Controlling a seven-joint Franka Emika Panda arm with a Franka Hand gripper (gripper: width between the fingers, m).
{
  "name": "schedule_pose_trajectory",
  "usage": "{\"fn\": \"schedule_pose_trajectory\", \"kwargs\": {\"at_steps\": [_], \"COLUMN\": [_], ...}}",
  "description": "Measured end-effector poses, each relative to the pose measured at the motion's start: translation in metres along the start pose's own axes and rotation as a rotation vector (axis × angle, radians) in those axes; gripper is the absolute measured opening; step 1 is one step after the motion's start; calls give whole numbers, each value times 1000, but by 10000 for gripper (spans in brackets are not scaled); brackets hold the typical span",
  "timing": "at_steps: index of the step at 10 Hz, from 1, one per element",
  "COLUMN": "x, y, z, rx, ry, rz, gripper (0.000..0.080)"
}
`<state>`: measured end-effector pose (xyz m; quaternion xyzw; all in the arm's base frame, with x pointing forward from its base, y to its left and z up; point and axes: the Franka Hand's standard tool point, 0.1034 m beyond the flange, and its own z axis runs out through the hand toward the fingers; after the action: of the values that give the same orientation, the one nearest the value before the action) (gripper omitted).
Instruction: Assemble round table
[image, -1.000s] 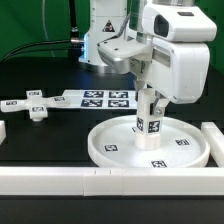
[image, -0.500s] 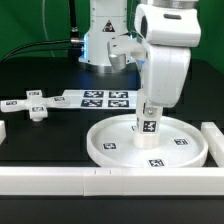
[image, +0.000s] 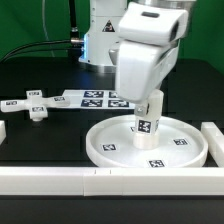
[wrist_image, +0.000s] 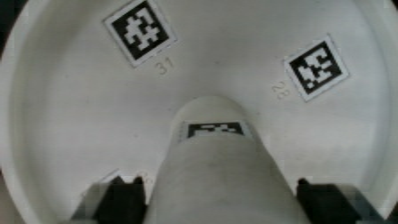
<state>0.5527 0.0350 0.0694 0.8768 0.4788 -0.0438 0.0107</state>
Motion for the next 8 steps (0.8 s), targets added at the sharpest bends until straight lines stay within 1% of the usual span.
{"fn": "schedule_pose_trajectory", "kwargs": {"at_steps": [1, 2, 4, 5, 8], "x": [2, 2, 2, 6, 6], "y": [-2, -3, -6, -3, -3], "z": [0, 0, -1, -4, -2], "rx": [9, 11, 34, 0, 8], "ry": [5, 3, -11, 8, 13], "rz": [111, 207, 408, 394, 613], "gripper": [409, 409, 409, 409, 409]}}
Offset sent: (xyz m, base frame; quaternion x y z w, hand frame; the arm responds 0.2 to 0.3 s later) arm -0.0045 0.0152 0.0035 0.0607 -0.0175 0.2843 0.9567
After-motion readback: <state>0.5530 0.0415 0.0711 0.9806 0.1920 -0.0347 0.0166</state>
